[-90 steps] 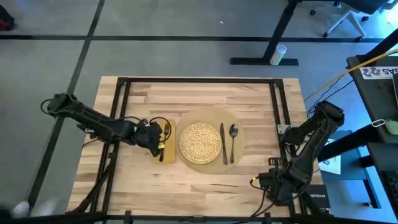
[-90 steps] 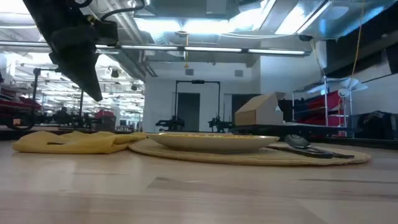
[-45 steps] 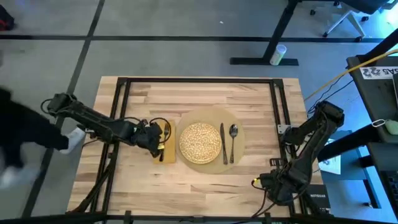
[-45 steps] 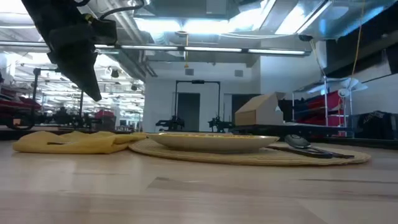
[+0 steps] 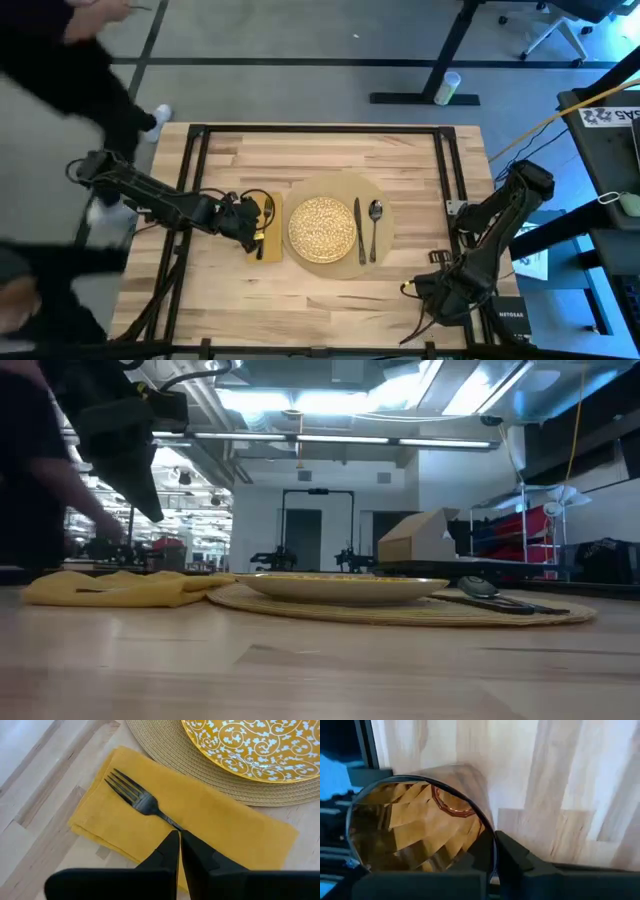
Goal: Set table place
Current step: Put the brown cup to the top right of the woven mat
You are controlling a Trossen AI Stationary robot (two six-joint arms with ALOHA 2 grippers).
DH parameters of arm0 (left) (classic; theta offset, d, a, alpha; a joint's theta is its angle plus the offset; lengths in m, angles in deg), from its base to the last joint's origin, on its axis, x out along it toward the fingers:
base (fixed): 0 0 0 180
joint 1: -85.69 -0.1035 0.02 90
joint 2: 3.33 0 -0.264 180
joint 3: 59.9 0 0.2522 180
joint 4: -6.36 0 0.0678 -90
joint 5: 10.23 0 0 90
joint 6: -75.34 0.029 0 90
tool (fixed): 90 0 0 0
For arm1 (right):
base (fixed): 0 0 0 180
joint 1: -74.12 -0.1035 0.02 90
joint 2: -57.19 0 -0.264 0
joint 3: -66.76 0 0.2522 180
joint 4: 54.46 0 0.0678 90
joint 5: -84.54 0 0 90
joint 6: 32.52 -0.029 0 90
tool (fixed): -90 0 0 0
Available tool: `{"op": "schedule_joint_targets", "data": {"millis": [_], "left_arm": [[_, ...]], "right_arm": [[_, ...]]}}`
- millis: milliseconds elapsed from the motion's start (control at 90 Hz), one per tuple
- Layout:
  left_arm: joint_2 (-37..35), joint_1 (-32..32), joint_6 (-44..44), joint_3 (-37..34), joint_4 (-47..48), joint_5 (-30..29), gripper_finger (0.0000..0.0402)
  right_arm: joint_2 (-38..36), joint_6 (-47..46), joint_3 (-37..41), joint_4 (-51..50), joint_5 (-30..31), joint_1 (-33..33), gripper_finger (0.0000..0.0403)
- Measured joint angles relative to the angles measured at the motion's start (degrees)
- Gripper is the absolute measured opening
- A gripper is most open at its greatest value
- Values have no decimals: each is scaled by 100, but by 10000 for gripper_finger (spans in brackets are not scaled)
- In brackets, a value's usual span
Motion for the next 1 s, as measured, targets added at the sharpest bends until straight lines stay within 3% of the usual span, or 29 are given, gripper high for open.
{"op": "schedule_joint_targets", "data": {"millis": [344,567,1000], "left_arm": [[0,0,23,0,-21,-6,0],[0,0,26,0,-27,-15,0],[0,-2,209,-2,-286,-26,0]], "right_arm": [[-1108,667,0,-756,708,1433,2],[-1551,2129,0,-868,758,3048,1],[-1496,5086,-1,-179,423,6488,1]]}}
